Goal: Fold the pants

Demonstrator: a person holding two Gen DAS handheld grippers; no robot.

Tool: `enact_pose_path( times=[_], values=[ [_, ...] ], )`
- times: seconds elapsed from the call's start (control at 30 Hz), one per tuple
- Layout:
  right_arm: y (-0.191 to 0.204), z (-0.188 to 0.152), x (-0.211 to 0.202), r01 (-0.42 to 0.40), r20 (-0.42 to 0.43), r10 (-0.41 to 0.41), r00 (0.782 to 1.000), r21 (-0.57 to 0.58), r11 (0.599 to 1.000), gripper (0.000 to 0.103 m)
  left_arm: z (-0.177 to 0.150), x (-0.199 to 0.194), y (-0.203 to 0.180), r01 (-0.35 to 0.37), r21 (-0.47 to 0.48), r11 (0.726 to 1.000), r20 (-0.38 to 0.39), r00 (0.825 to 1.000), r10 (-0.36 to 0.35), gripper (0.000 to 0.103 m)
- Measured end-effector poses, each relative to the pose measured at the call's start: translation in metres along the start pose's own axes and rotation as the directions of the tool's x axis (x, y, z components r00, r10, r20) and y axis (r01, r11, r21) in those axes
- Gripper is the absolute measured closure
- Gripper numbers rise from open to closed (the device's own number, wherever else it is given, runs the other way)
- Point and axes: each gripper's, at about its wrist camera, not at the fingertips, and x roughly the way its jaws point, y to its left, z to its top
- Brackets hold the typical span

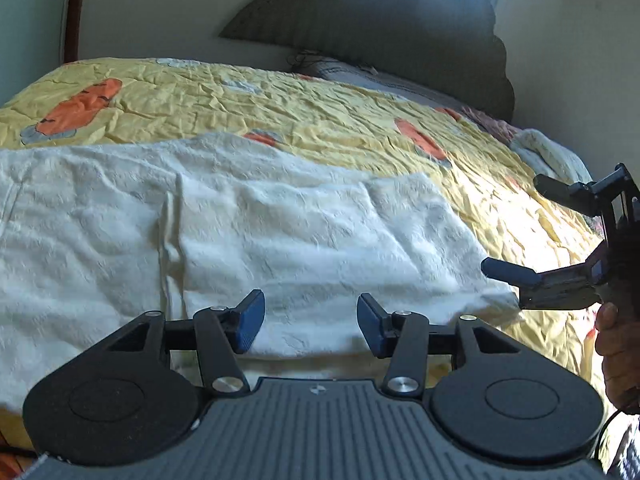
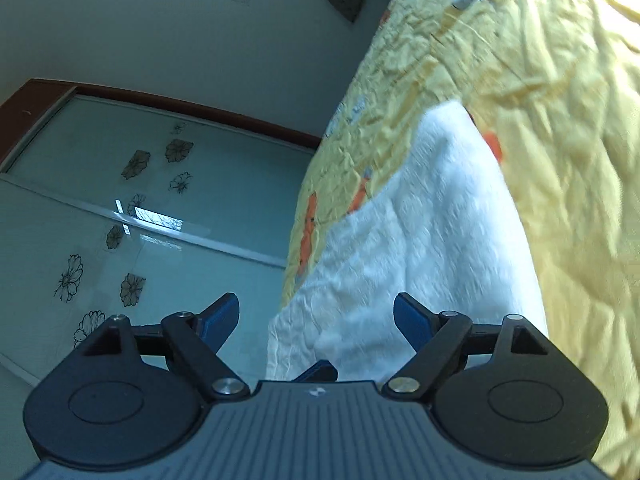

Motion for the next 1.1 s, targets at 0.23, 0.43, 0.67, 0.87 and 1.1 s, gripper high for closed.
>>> enact_pose_path(
  times=[0.23,0.43,0.67,0.87,1.1],
  values=[
    [-0.036,0.001,-0.016,0.124,0.04,-0.131,0.991,0.142,0.982,0.053,-0.005,0.001,-0.001,-0.013,0.033,0.999,0.019,1.0,0.012,0.048],
    [0.025,0.044,0.021,0.149,0.044,-0.146,0.988,-0.078,0.986,0.032,-0.009,-0.017,-0.009,0.02,0.028,0.999,0.047,0.999,-0.021,0.042],
    [0.05,0.079,0.135,0.477,-0.008,-0.531,0.847,-0.429,0.767,0.033,-0.021,-0.004,-0.011,-0.02,-0.006,1.0,0.032,0.999,0.02,0.041],
    [0.027,0.089,0.142,0.457,0.06,-0.476,0.878,-0.404,0.793,0.03,-0.027,0.0,-0.013,-0.012,0.028,1.0,0.064,0.998,0.01,0.04],
    [0.092,0.021,0.135,0.413,0.12,-0.454,0.883,-0.659,0.628,0.027,-0.046,-0.065,0.016,-0.022,-0.108,0.994,0.224,0.973,0.046,0.037]
  ],
)
